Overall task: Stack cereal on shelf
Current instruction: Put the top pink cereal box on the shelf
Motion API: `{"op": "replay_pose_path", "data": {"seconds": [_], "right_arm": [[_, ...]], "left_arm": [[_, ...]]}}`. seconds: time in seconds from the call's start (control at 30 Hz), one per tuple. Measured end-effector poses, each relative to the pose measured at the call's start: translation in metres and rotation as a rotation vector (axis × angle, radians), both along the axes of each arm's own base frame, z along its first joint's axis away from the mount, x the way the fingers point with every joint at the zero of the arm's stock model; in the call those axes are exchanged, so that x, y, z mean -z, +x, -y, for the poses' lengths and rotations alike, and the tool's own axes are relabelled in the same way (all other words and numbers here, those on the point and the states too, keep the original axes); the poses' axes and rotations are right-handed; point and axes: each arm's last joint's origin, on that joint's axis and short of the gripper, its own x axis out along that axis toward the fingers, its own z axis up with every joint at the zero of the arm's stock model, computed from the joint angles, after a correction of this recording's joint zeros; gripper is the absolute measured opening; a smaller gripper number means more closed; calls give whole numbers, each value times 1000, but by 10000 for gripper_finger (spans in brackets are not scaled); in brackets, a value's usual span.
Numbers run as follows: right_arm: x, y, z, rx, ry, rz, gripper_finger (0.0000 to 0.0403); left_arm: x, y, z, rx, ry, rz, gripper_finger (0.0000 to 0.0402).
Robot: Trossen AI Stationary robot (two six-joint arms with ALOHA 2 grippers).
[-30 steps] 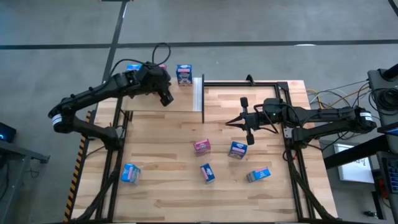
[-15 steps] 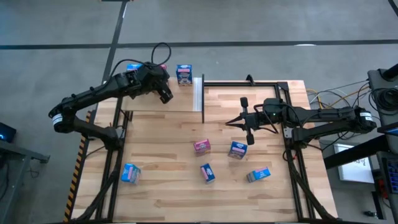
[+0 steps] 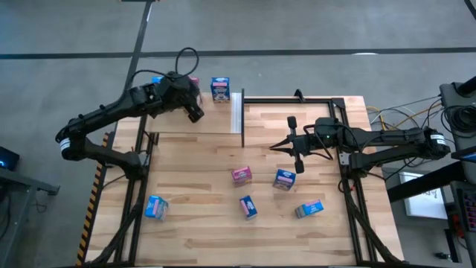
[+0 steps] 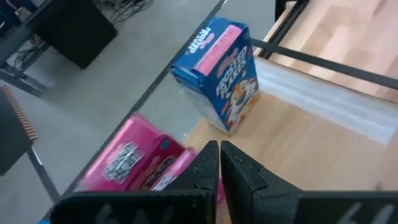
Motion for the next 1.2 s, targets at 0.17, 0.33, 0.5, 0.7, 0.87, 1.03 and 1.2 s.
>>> {"op": "replay_pose_path", "data": {"seconds": [0.17,0.33,0.5,0.7,0.87,1.03,1.2], "right_arm": [[0,0,0,1,8,-1,9],[0,0,0,1,10,-1,9],[0,0,0,1,9,-1,9],[0,0,0,1,9,-1,9],[0,0,0,1,7,-1,9],[0,0,0,1,7,-1,9],[0,0,0,1,6,-1,9]], "left_arm": [[-8,-18,2,-150,80,-83,0],[-1,-28,4,-231,86,-172,0],[9,-27,3,-210,81,-236,0],[18,-27,3,-214,66,-259,0],[18,-27,4,-234,40,-220,0],[19,-27,4,-253,30,-200,0],[19,-27,4,-281,13,-173,0]]}}
